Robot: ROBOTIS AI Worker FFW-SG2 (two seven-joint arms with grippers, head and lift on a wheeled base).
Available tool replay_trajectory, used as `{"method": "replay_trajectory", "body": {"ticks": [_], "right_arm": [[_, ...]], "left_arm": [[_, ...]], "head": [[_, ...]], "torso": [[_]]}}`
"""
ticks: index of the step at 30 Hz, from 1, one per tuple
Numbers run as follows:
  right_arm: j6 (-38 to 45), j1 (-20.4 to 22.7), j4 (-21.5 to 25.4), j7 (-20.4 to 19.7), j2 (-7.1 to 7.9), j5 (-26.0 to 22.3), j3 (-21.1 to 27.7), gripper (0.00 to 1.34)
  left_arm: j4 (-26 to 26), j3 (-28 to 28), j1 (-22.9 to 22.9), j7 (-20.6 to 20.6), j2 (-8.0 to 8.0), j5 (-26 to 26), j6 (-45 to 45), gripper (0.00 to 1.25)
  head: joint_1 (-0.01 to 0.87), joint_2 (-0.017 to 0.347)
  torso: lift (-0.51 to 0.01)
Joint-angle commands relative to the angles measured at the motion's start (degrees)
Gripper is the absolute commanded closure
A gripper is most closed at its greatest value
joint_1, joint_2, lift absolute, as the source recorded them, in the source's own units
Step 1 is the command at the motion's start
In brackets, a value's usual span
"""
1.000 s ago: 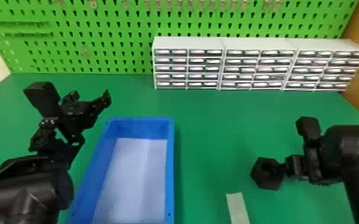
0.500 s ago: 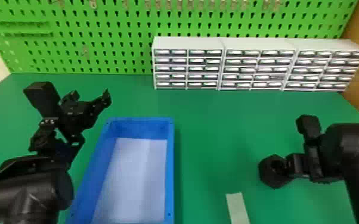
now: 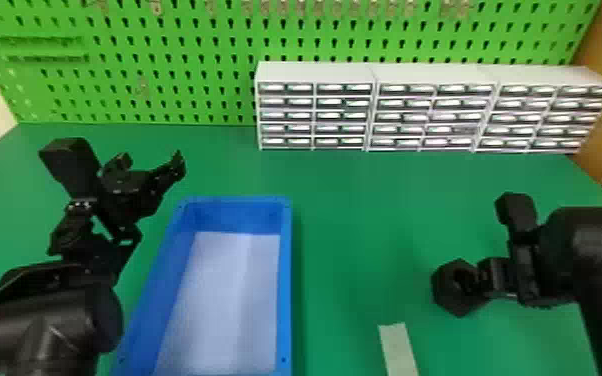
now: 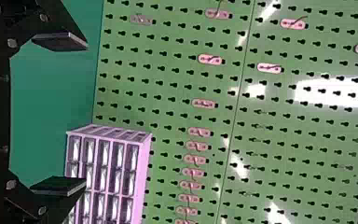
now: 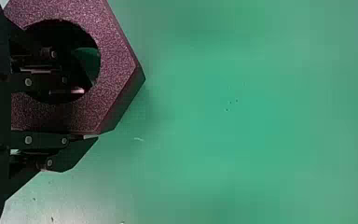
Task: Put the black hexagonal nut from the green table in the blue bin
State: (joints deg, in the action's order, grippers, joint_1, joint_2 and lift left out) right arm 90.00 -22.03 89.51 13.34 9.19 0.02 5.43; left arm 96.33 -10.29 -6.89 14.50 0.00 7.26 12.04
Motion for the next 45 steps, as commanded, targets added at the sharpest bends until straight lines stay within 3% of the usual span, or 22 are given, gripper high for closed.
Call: {"method": "replay_trajectory", "body": {"ticks": [1,14,25,45], "right_arm": [[0.1,0.1,0.2,0.0,0.04,-0.5,-0.1,1.02],[-4.6,1.3,2.0,0.0,0.39,-4.6,0.7,1.02],[-6.7,1.6,4.4,0.0,0.48,-4.7,1.0,1.02],[-21.5,4.3,6.6,0.0,-1.55,-7.0,3.8,1.03]], "left_arm": [[0.0,0.0,0.0,0.0,-0.15,-0.1,0.0,0.24],[0.0,0.0,0.2,0.0,-0.15,0.0,0.0,0.24],[0.0,0.1,0.2,0.0,-0.15,-0.1,0.1,0.24],[0.0,0.0,0.3,-0.1,-0.15,-0.1,0.1,0.24]], "head": [[0.686,0.051],[0.686,0.051],[0.686,0.051],[0.686,0.051]], "torso": [[-0.097],[-0.097],[-0.097],[-0.097]]}}
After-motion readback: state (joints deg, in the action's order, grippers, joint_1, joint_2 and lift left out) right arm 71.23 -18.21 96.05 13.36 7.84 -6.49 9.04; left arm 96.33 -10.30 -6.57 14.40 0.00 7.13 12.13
